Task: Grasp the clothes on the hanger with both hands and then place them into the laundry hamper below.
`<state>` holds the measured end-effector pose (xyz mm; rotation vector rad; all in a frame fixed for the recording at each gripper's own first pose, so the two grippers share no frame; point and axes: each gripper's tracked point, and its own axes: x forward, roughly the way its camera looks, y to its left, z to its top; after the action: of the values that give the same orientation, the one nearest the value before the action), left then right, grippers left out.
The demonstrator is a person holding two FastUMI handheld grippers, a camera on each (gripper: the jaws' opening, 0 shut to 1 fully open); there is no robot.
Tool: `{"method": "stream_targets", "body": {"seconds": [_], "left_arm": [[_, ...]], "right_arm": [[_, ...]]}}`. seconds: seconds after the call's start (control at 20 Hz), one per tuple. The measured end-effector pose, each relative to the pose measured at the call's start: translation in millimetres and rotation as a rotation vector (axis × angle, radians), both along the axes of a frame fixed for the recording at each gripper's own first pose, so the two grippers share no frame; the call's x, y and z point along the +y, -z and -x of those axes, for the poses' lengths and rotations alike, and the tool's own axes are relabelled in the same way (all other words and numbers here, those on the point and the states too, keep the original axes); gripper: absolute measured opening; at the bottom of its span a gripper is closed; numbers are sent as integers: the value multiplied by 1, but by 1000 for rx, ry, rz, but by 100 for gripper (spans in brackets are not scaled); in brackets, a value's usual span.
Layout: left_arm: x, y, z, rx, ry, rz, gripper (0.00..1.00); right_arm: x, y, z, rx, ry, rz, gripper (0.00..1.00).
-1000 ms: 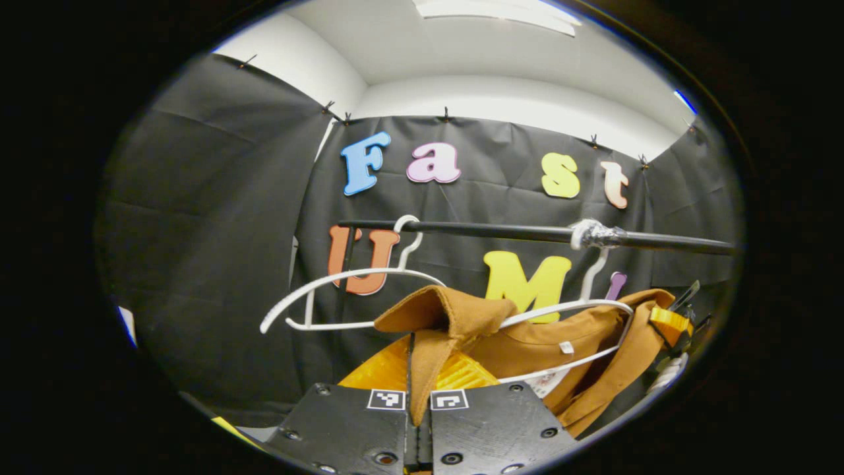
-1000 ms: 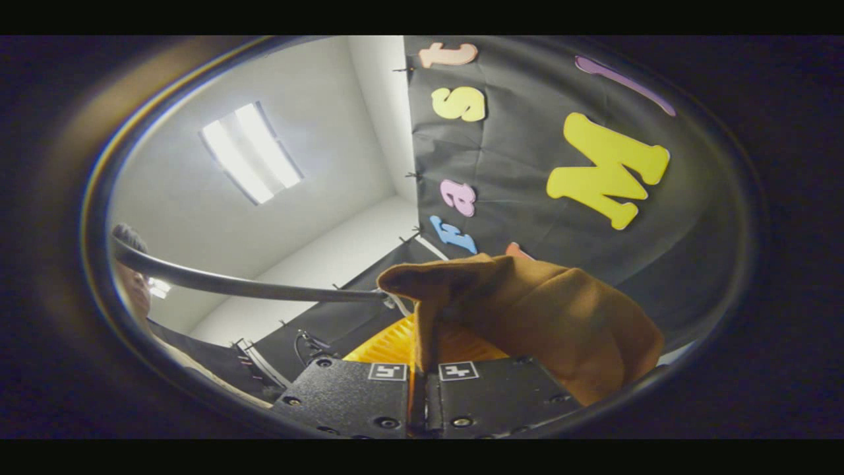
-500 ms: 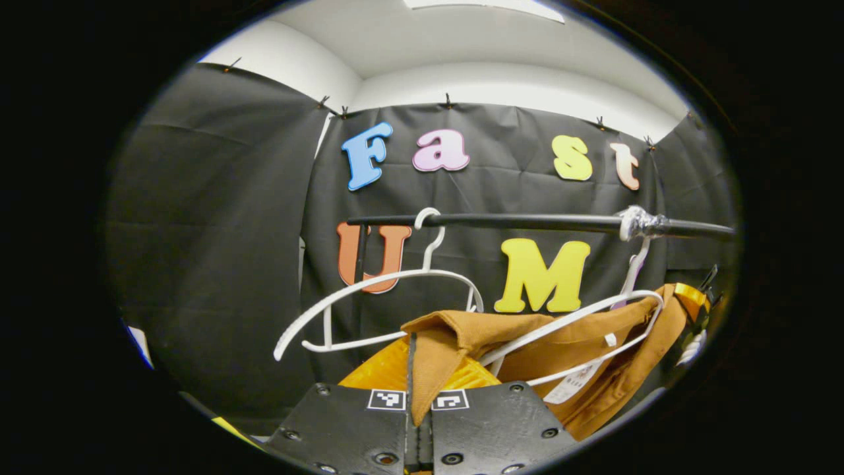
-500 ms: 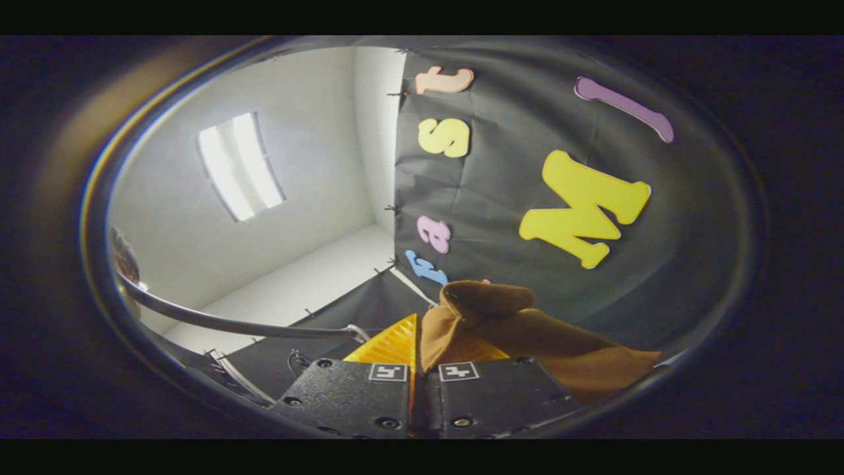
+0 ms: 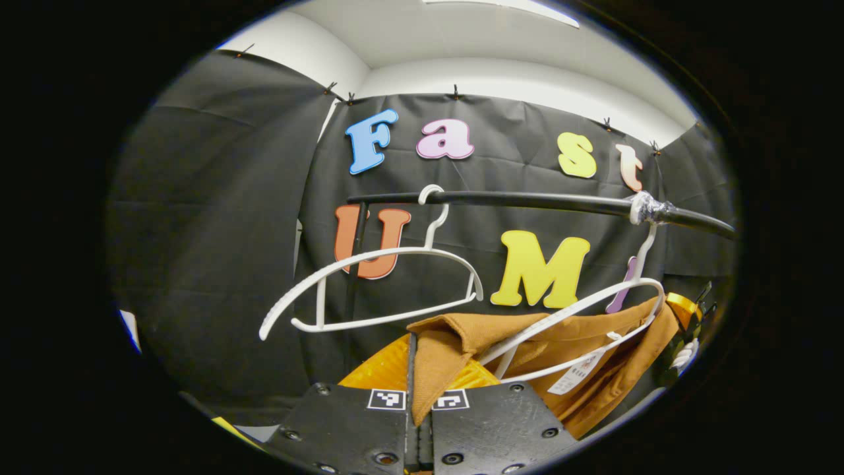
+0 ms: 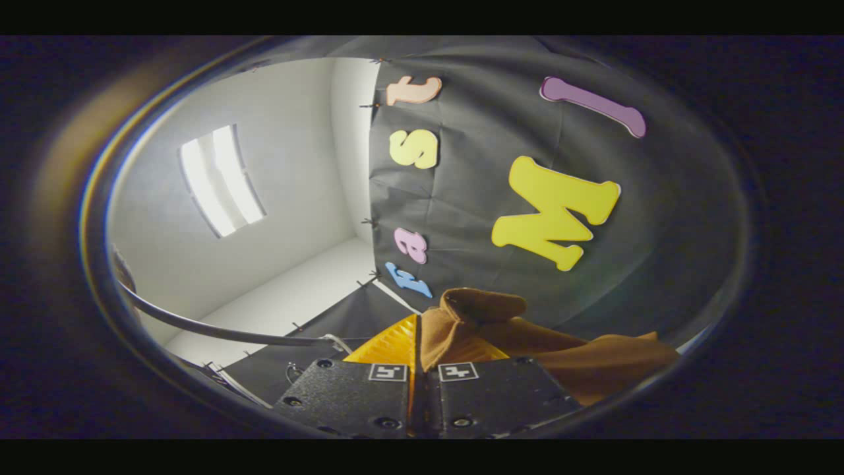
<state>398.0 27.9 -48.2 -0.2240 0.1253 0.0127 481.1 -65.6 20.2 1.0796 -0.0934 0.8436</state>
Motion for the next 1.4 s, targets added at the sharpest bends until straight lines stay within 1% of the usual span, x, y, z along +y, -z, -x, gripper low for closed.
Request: {"method": "stream_targets", "body": {"seconds": [0.1,0.25,0.45,0.55,0.65,0.7,0.8,0.9,1.0,1.1,1.25,1.4], "left_arm": [[-4,9,5,15,2,5,5],[-9,15,11,14,6,12,5],[-15,20,10,34,13,40,5],[-20,35,9,60,15,39,5],[-18,52,11,88,5,68,5],[-14,63,13,106,-4,87,5],[-6,85,22,149,-26,123,5],[-1,100,27,190,-48,116,5],[-3,111,45,209,-52,94,5],[-5,115,58,219,-49,77,5],[-16,108,65,215,-14,39,5],[-23,98,76,206,39,25,5]], "right_arm": [[-5,13,-11,31,25,1,3],[-11,19,-11,62,13,-58,4],[-15,40,-24,131,46,-39,4],[-6,67,-32,208,42,-6,3],[-2,83,-32,245,30,-15,4],[-1,90,-27,260,20,-19,4],[7,108,-17,280,4,16,4],[15,118,-9,285,-14,62,3],[25,125,-1,294,-32,100,4],[32,131,10,314,-54,101,4],[42,136,28,327,-67,107,4],[55,124,54,316,-72,104,4]]}}
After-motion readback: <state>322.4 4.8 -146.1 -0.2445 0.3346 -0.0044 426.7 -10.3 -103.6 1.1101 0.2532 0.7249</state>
